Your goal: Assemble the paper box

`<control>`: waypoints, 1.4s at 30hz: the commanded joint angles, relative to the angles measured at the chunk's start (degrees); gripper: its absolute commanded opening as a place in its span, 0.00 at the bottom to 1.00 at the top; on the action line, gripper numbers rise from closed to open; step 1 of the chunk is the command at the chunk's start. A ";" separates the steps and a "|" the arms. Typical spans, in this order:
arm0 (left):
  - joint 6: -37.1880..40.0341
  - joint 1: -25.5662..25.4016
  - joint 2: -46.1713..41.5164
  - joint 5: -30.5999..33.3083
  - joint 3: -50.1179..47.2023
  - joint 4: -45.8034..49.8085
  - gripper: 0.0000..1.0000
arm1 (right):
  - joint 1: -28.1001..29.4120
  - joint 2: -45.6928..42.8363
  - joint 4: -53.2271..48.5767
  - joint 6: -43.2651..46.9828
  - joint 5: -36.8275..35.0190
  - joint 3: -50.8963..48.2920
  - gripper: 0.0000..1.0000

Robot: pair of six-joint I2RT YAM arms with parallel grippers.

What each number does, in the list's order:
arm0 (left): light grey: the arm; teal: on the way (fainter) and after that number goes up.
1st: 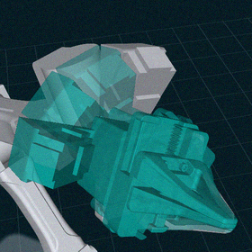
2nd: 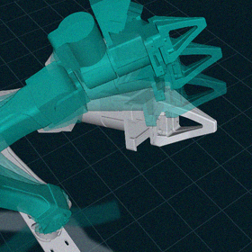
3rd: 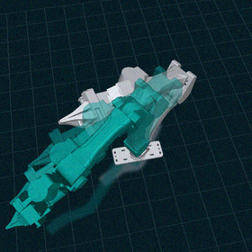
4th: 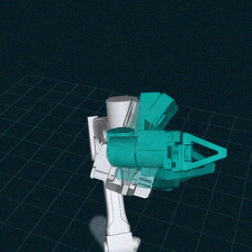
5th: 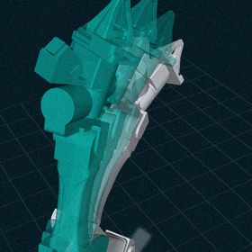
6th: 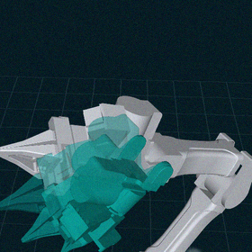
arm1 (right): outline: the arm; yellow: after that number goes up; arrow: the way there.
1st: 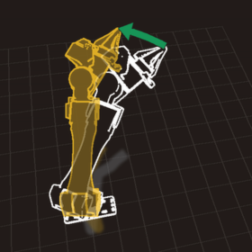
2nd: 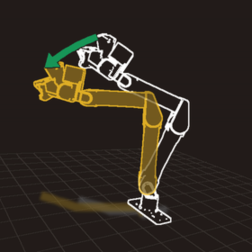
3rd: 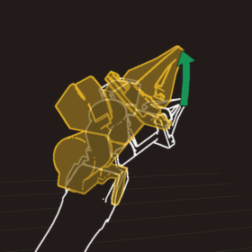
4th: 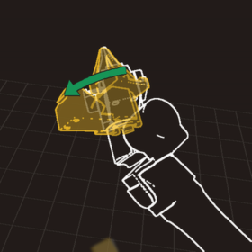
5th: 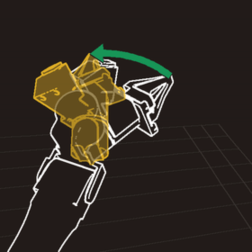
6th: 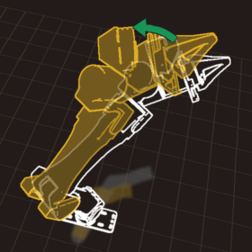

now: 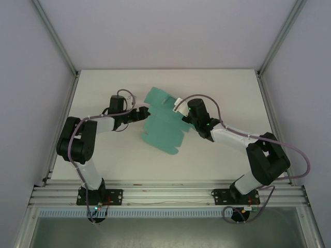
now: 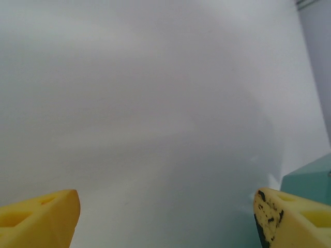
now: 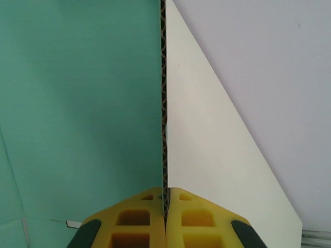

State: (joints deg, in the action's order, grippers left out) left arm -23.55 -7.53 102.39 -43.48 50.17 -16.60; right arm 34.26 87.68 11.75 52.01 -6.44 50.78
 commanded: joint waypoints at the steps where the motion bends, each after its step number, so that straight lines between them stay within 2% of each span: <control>1: -0.23 -0.77 0.51 -4.00 0.54 -5.91 0.86 | -0.09 0.89 -0.28 -2.33 0.91 0.69 0.00; 8: -0.31 -1.69 0.44 -8.95 -0.32 -11.50 0.85 | -0.24 1.80 -0.06 -2.61 -0.50 1.01 0.00; 13: -1.84 -1.07 0.29 -8.66 -0.77 -10.80 0.87 | -0.35 1.50 0.03 -2.11 -1.06 1.00 0.00; 25: -1.64 0.80 -0.47 -13.27 -2.34 -10.19 0.88 | -0.69 2.15 0.34 -2.35 -0.52 1.60 0.00; 33: -7.07 -0.52 5.16 -18.99 -0.38 -21.34 0.85 | -0.55 1.13 -0.10 -4.01 3.95 2.18 0.00; 37: -7.03 -1.97 6.59 -19.94 2.40 -20.72 0.76 | -0.54 0.69 1.00 -4.89 4.46 1.97 0.00; 40: -7.77 -2.49 9.22 -21.18 3.31 -22.49 0.64 | -0.57 0.28 1.43 -5.59 6.04 1.78 0.00; 42: -10.01 -2.57 9.84 -21.94 3.14 -24.40 0.53 | -0.60 0.21 1.55 -5.79 6.44 1.83 0.00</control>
State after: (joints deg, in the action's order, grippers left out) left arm -31.90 -9.78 110.96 -62.46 52.18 -35.73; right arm 33.87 89.03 11.53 48.45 -2.59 51.03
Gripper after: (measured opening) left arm 0.557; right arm 0.050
